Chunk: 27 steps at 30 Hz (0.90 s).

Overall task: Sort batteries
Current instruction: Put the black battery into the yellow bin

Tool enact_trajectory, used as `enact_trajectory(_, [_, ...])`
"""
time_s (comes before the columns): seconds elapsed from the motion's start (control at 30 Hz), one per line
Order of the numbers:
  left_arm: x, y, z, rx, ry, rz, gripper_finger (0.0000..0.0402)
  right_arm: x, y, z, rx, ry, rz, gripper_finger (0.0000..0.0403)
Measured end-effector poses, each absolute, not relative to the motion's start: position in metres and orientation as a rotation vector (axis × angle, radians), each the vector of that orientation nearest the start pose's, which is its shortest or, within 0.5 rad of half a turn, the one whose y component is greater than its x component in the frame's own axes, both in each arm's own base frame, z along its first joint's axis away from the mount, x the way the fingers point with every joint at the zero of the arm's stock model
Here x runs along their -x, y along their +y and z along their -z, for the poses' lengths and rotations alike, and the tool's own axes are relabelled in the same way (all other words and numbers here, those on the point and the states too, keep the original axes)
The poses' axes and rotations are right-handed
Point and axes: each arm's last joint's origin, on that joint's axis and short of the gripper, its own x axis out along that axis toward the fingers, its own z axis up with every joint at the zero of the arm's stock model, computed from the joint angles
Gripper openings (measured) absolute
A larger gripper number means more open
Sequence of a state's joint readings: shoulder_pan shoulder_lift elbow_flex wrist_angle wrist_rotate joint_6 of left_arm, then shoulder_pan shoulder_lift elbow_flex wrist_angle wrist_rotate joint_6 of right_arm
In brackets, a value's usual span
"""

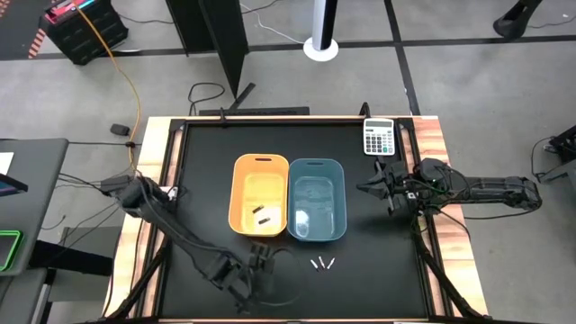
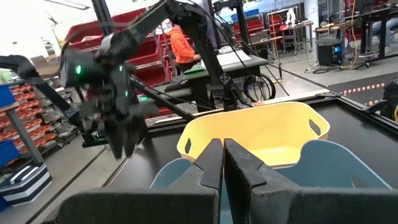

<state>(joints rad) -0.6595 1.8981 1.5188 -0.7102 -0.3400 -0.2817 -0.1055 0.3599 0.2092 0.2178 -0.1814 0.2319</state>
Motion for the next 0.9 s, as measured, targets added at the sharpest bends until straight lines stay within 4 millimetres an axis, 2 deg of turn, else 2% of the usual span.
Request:
enact_trajectory(0.1, [-0.329,-0.238,-0.208,-0.284,1.059,0.149,0.0133,-0.12,-0.007,-0.226,-0.224,-0.066,-0.084,0.0033])
enact_trajectory(0.2, [-0.332,-0.233,-0.194,-0.29,1.127,0.132,0.013,-0.12,-0.007,-0.226,-0.224,-0.067,-0.084,0.0033])
enact_trajectory(0.67, [-0.328,-0.21,-0.165,-0.269,1.246,0.11,0.0123,-0.12,-0.007,-0.226,-0.225,-0.066,-0.084,0.0033])
enact_trajectory(0.9, [-0.33,-0.198,-0.158,-0.248,1.27,0.08,0.0123,-0.12,-0.007,-0.226,-0.224,-0.065,-0.084,0.0033])
